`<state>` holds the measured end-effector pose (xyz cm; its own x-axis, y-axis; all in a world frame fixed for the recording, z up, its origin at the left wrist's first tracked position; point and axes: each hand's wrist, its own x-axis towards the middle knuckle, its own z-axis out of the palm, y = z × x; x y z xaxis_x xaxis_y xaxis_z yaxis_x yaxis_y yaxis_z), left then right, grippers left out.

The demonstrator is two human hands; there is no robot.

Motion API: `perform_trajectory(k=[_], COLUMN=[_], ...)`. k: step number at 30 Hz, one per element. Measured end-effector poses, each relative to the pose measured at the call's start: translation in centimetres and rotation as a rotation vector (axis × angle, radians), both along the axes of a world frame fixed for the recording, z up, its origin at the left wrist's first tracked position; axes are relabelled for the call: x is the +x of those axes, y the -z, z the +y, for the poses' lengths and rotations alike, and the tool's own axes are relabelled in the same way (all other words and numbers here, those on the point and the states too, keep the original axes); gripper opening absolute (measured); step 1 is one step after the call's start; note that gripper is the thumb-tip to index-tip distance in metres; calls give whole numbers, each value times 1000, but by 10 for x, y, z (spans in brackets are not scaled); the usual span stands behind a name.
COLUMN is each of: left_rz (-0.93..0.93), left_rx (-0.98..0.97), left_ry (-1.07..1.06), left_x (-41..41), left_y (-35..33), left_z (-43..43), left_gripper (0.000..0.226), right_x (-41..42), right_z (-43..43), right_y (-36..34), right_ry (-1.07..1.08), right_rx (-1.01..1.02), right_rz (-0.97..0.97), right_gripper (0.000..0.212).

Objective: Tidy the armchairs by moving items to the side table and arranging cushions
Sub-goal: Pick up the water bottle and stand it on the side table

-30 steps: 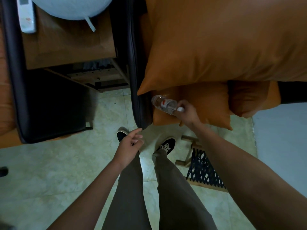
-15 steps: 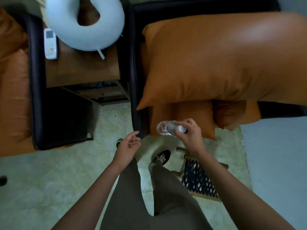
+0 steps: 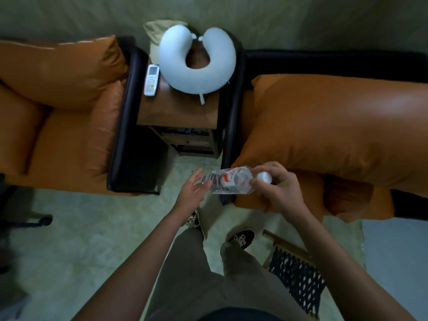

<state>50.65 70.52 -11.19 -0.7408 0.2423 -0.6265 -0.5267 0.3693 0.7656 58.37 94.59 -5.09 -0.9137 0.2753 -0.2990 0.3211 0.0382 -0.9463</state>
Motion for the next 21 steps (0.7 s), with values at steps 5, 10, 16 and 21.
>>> perform_trajectory(k=[5, 10, 16, 21], left_rz=[0, 14, 13, 103], left_rx=[121, 233, 313, 371], left_ry=[7, 101, 40, 102], left_x=[-31, -67, -122, -183], left_y=[-15, -13, -18, -22], left_z=[-27, -68, -114, -130], left_gripper=[94, 70, 58, 46], right_x=[-41, -93, -165, -213], right_z=[-33, -91, -173, -209], right_y=[-28, -36, -26, -3], right_ry=[-16, 75, 33, -61], right_rx=[-75, -129, -103, -131], right_rz=[17, 54, 86, 61], right_gripper=[18, 37, 78, 85])
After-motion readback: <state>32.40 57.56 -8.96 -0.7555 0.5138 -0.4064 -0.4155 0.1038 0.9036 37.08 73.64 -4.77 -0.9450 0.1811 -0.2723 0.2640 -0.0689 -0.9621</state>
